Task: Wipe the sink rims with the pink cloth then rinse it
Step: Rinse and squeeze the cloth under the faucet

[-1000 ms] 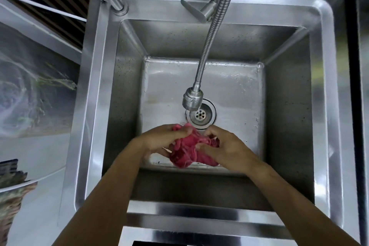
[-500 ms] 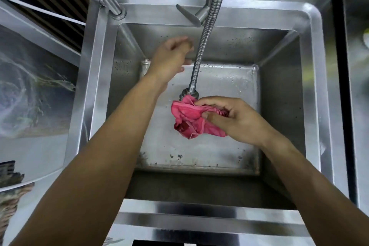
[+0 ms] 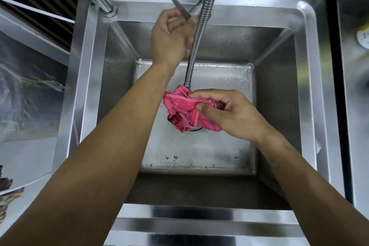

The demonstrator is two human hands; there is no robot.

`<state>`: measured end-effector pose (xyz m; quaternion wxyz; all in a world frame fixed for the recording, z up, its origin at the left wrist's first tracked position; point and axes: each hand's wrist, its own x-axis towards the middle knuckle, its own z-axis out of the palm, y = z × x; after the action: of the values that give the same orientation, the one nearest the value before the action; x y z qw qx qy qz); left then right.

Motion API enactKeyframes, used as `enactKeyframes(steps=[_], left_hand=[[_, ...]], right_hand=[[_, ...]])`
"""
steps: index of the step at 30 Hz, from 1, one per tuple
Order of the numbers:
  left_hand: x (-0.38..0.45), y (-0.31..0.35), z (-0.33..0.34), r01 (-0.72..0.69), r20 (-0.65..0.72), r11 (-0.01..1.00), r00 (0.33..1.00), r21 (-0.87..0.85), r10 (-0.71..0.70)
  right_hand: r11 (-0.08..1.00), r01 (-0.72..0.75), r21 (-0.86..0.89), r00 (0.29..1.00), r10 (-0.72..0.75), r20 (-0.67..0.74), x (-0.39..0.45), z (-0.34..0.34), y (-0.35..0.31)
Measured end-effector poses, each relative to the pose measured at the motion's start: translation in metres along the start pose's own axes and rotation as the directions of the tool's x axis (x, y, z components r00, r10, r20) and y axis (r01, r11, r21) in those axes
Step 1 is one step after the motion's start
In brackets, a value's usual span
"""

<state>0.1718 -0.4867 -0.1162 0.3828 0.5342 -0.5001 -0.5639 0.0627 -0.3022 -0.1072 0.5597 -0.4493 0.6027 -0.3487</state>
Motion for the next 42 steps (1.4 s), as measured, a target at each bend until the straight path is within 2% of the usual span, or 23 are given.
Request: enactKeyframes(steps=[1, 3, 4, 6, 8, 10, 11, 13, 16, 17, 19, 20, 22, 24, 25, 27, 28, 31, 34, 36, 38, 40, 42], left_hand=[[0.002, -0.002, -0.004, -0.163, 0.012, 0.966, 0.986, 0.202, 0.164], [0.006, -0.003, -0.014, -0.392, 0.129, 0.686, 0.906, 0.613, 0.402], [0.007, -0.002, -0.018, -0.431, 0.182, 0.556, 0.876, 0.711, 0.447], [0.008, 0.002, -0.024, -0.452, 0.226, 0.486, 0.862, 0.748, 0.454], [0.001, 0.006, -0.025, -0.401, 0.221, 0.56, 0.906, 0.725, 0.362], [-0.016, 0.007, -0.03, -0.246, 0.19, 0.778, 0.968, 0.579, 0.164], [-0.029, 0.01, -0.038, -0.139, 0.205, 0.874, 0.978, 0.465, 0.047], [-0.061, 0.015, -0.062, -0.023, 0.344, 0.934, 0.933, 0.358, -0.109], [-0.11, 0.021, -0.089, -0.125, 0.52, 0.915, 0.848, 0.383, -0.103], [-0.124, 0.019, -0.09, -0.232, 0.548, 0.853, 0.833, 0.468, -0.074], [-0.143, 0.012, -0.079, -0.468, 0.594, 0.596, 0.804, 0.653, -0.02], [-0.148, 0.008, -0.072, -0.528, 0.609, 0.49, 0.793, 0.693, -0.007], [-0.149, 0.004, -0.068, -0.571, 0.641, 0.419, 0.767, 0.706, -0.035], [-0.139, 0.0, -0.074, -0.584, 0.688, 0.451, 0.72, 0.675, -0.097], [-0.135, 0.001, -0.078, -0.539, 0.699, 0.517, 0.693, 0.665, -0.176], [-0.128, 0.006, -0.084, -0.366, 0.699, 0.66, 0.625, 0.656, -0.349], [-0.125, 0.008, -0.084, -0.296, 0.699, 0.693, 0.585, 0.657, -0.412], [-0.118, 0.005, -0.079, -0.159, 0.714, 0.747, 0.471, 0.646, -0.518], [-0.117, -0.001, -0.075, 0.025, 0.721, 0.783, 0.374, 0.621, -0.583], [-0.114, -0.007, -0.072, 0.102, 0.711, 0.771, 0.327, 0.629, -0.623], [-0.112, -0.011, -0.069, 0.079, 0.72, 0.776, 0.324, 0.626, -0.614], [-0.112, -0.016, -0.064, 0.001, 0.723, 0.763, 0.319, 0.647, -0.613], [-0.11, -0.02, -0.062, -0.021, 0.711, 0.733, 0.26, 0.68, -0.653]], right_hand=[[1.0, 0.008, 0.019, 1.0, -0.008, -0.011, 0.0, 0.0, -0.001], [0.998, 0.017, 0.053, 0.999, -0.015, -0.031, 0.002, 0.001, -0.002], [0.997, 0.018, 0.07, 0.999, -0.016, -0.034, 0.002, 0.001, -0.003], [0.995, 0.022, 0.097, 0.999, -0.018, -0.037, 0.003, 0.002, -0.004], [0.993, 0.022, 0.114, 0.999, -0.018, -0.039, 0.004, 0.003, -0.004], [0.989, 0.019, 0.145, 0.999, -0.013, -0.04, 0.003, 0.003, -0.004], [0.985, 0.016, 0.173, 0.999, -0.01, -0.036, 0.003, 0.003, -0.005], [0.968, -0.008, 0.252, 1.0, 0.012, -0.015, 0.002, 0.0, -0.007], [0.933, -0.085, 0.35, 0.996, 0.073, 0.047, 0.0, -0.003, -0.008], [0.925, -0.106, 0.366, 0.994, 0.087, 0.069, 0.0, -0.004, -0.008], [0.917, -0.132, 0.376, 0.99, 0.099, 0.105, -0.002, -0.005, -0.01], [0.923, -0.139, 0.36, 0.987, 0.1, 0.125, -0.003, -0.007, -0.011], [0.948, -0.161, 0.276, 0.978, 0.116, 0.172, -0.006, -0.012, -0.012], [0.969, -0.183, 0.168, 0.964, 0.144, 0.225, -0.008, -0.02, -0.011], [0.973, -0.194, 0.121, 0.954, 0.159, 0.254, -0.01, -0.024, -0.01], [0.978, -0.203, 0.039, 0.929, 0.179, 0.324, -0.012, -0.03, -0.01], [0.98, -0.201, 0.015, 0.914, 0.181, 0.362, -0.013, -0.031, -0.01], [0.979, -0.202, 0.019, 0.883, 0.173, 0.436, -0.017, -0.029, -0.012], [0.979, -0.194, 0.061, 0.912, 0.157, 0.378, -0.017, -0.026, -0.007], [0.978, -0.209, 0.003, 0.92, 0.196, 0.34, -0.017, -0.028, 0.0], [0.946, -0.251, -0.207, 0.884, 0.311, 0.349, -0.017, -0.028, 0.004], [0.869, -0.222, -0.442, 0.848, 0.396, 0.352, -0.014, -0.024, 0.005], [0.844, -0.152, -0.514, 0.862, 0.368, 0.348, -0.012, -0.017, 0.006]])
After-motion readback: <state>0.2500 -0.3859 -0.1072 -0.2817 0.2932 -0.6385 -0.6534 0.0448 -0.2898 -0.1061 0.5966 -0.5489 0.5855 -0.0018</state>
